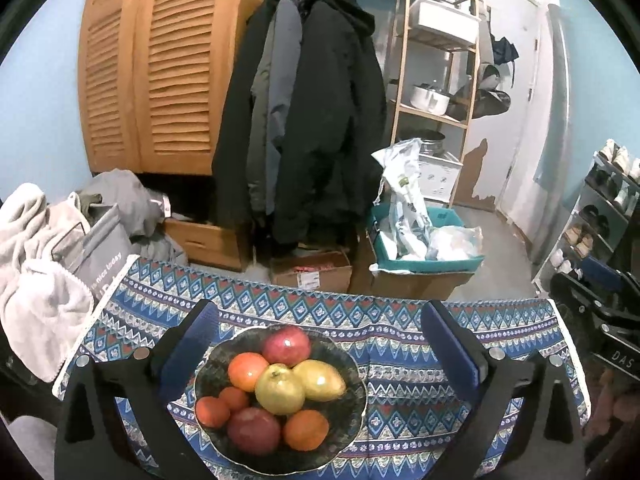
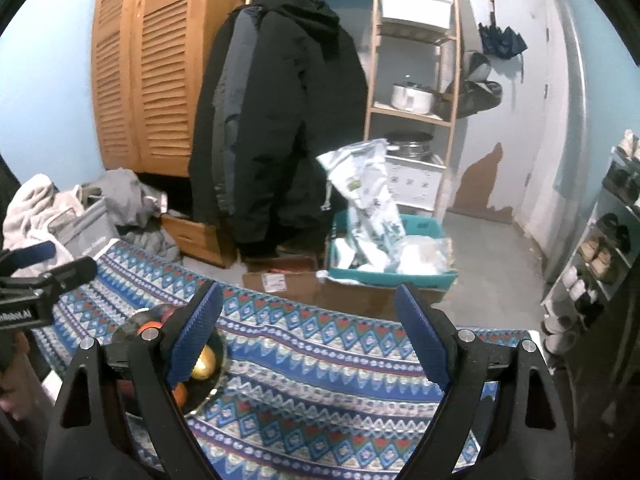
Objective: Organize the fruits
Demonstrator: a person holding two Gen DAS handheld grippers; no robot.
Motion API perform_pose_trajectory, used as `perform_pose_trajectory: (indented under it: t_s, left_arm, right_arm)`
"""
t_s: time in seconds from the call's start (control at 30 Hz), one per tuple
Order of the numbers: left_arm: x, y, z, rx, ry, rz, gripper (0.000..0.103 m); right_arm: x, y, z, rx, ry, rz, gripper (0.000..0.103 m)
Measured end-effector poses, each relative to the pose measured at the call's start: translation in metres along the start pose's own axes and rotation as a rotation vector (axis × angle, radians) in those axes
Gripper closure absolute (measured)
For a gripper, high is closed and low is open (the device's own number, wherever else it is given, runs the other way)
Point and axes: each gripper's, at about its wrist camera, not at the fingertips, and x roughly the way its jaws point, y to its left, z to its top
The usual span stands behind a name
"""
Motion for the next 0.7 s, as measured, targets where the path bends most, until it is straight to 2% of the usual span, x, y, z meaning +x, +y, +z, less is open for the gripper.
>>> perform_pose_trajectory:
  t_s: [0.3,0.7]
  left_arm:
    - [-0.006,-0.024,0.002,0.058,-0.038,-0.001,0.001]
    - [-0.004,-0.032,0.002,0.053,-0.033,-0.016,0.001]
  right_arm:
    - [-0.007,-0.020,-0.001,0.035,-0.020,-0.032,0.016]
    - [-0.011,-0.029,-0.006,0.039,-0.019,-0.047,0.016]
